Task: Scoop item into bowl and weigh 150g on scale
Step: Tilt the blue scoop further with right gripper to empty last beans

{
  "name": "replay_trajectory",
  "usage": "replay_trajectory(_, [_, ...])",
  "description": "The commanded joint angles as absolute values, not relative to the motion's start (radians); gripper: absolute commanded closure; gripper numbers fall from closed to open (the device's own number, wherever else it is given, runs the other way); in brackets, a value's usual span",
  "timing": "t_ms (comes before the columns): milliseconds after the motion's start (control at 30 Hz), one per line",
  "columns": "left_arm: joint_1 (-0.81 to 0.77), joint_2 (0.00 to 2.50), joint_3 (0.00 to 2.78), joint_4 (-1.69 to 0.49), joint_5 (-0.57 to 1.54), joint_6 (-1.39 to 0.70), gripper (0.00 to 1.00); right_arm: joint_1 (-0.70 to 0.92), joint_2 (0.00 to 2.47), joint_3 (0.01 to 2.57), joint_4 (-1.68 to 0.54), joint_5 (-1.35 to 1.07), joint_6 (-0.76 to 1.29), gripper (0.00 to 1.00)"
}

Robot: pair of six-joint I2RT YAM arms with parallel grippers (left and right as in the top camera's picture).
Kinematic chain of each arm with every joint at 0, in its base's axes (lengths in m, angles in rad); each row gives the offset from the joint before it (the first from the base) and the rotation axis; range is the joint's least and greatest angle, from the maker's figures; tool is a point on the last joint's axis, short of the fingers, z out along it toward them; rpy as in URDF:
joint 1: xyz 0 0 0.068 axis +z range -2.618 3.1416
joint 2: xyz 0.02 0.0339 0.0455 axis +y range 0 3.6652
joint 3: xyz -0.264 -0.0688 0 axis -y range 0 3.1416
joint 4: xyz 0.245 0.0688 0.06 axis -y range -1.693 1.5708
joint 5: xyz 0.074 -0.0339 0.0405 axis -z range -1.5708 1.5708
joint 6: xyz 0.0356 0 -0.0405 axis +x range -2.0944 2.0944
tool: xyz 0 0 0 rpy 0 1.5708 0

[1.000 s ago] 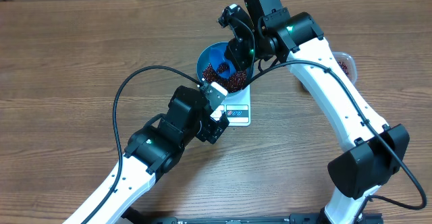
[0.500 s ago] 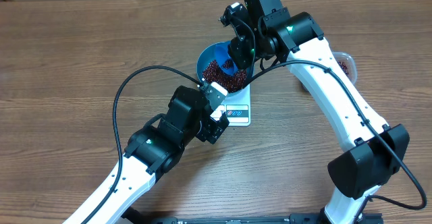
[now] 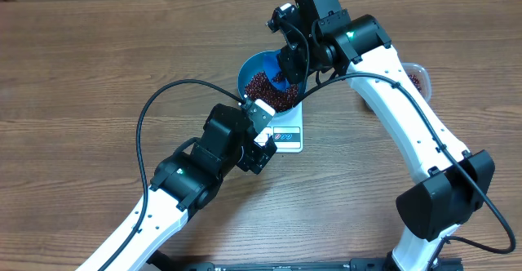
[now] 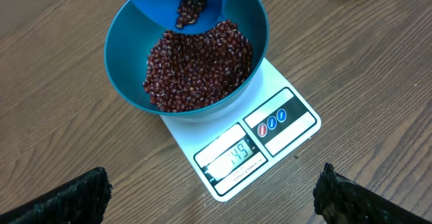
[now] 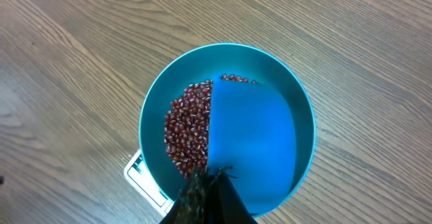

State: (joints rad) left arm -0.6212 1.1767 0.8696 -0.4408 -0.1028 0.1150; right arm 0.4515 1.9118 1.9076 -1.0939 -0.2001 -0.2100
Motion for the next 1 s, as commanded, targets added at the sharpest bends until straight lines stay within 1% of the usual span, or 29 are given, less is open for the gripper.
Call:
replay_trajectory(0, [-0.622, 1.184, 0.865, -0.442, -0.115, 0.135, 0.00, 0.448, 1.863, 1.940, -1.090, -0.234, -0.205, 0.96])
replay_trajectory(800, [-0.622, 1.184, 0.865, -0.444, -0.115, 0.134, 0.01, 0.448, 1.863, 1.940, -1.082, -0.234, -0.203, 0.96])
replay_trajectory(967, [-0.622, 1.184, 0.865, -0.445, -0.115, 0.134, 0.00, 0.425, 1.863, 1.940, -1.050, -0.280, -0.087, 0.96])
